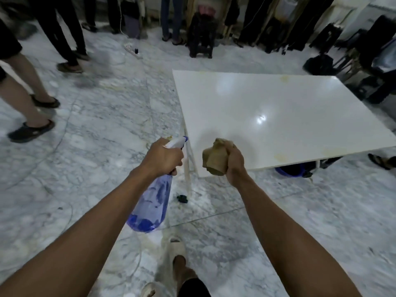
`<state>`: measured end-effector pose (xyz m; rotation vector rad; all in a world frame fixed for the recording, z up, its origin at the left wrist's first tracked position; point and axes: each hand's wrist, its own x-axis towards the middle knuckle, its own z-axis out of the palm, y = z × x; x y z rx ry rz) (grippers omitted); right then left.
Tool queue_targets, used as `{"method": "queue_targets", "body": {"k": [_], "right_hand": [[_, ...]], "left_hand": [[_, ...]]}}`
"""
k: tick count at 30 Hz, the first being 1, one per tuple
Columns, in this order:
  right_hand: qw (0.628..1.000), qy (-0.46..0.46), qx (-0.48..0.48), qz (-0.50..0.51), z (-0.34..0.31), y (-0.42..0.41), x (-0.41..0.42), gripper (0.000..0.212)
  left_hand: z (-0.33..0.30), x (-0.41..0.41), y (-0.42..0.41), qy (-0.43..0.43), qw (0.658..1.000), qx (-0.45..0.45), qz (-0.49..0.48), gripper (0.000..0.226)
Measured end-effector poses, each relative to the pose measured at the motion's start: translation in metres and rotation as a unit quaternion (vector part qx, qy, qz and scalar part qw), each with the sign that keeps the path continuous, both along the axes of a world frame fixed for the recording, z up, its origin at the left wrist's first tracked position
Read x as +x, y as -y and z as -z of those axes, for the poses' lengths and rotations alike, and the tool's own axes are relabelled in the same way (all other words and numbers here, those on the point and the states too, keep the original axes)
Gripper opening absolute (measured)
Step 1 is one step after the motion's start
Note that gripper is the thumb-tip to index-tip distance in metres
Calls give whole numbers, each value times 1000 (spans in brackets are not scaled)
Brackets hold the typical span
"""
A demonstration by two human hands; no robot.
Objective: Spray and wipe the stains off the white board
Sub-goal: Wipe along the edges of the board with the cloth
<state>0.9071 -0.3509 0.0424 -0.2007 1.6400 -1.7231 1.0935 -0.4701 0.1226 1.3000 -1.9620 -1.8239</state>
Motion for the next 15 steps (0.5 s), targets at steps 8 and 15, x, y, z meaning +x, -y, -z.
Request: {"method": "queue_targets", "body": {"k": [8, 15], "right_hand": [[962, 188, -153, -127, -34, 76, -37, 30], [894, 370, -153, -202, 4, 137, -100, 47]], "left_hand": [[-46, -37, 31, -8, 997, -33, -69, 15], [-47, -90, 74, 26, 972, -48, -229, 25]]}}
